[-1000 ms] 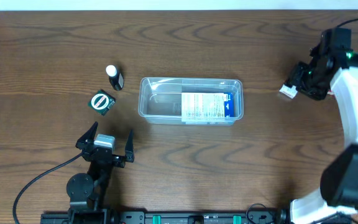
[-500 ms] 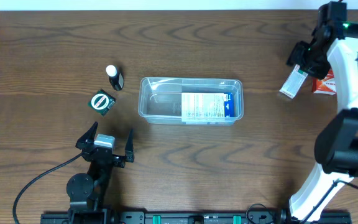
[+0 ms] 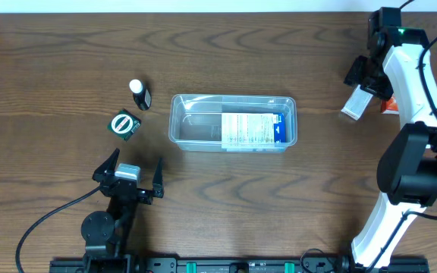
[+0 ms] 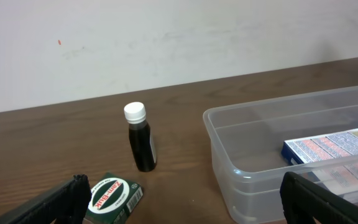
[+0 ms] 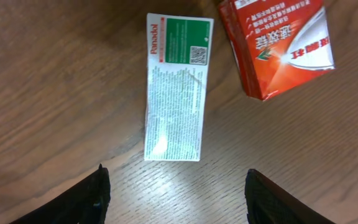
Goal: Pack container
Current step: 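Lower the right gripper onto the red-white packet and grasp it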
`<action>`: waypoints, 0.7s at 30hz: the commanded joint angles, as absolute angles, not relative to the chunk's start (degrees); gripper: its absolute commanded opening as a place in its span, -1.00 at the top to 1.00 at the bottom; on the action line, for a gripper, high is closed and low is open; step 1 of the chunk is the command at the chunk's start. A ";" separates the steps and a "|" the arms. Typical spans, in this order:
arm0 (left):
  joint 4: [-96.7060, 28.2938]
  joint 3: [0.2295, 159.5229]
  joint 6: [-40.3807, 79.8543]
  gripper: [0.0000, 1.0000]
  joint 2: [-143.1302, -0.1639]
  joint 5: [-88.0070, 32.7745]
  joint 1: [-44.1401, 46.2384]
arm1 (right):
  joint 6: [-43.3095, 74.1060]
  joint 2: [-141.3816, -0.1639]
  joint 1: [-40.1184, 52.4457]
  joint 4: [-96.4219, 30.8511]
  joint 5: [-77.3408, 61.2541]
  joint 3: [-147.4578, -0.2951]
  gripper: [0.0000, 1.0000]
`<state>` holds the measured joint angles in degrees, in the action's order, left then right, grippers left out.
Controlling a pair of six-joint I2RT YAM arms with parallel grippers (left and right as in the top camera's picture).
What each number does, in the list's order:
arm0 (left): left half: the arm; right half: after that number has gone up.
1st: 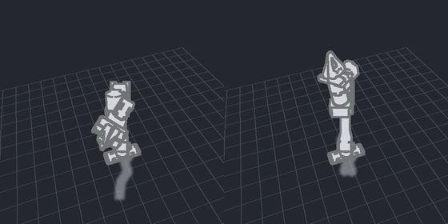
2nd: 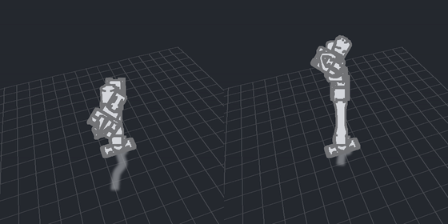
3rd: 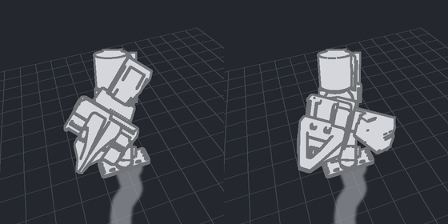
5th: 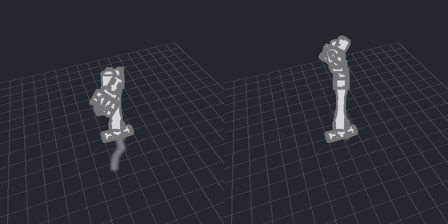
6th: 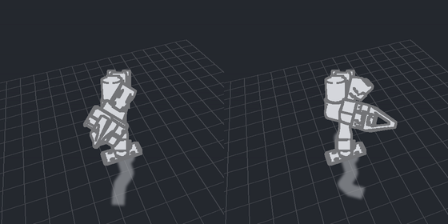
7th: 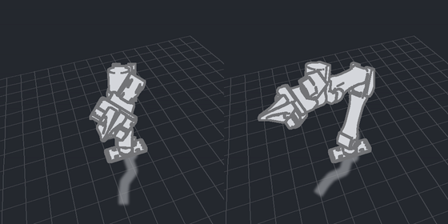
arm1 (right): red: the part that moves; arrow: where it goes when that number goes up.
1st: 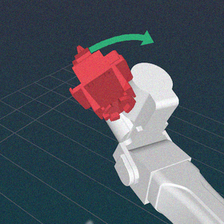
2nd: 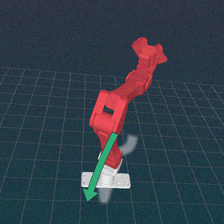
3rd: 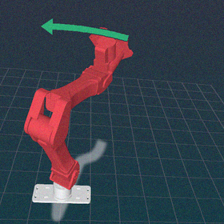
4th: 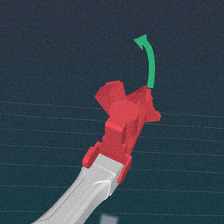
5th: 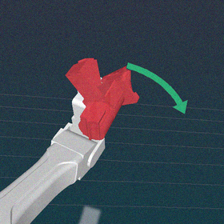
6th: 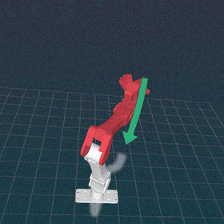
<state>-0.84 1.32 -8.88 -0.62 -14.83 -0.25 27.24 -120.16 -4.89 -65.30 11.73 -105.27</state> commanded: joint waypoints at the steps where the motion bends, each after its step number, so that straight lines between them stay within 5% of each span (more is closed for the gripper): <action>1: -2.68 0.23 -9.19 -0.96 -0.23 -15.44 -0.08 | 29.71 -123.02 -4.47 -64.84 13.52 -106.02 -0.36; 21: -2.68 0.23 -9.19 -0.96 -0.23 -15.44 -0.08 | 31.31 -125.25 -8.25 -59.44 8.97 -106.10 -0.47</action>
<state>-0.84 1.32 -8.88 -0.62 -14.83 -0.25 32.25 -124.31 -6.22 -59.96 11.60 -105.27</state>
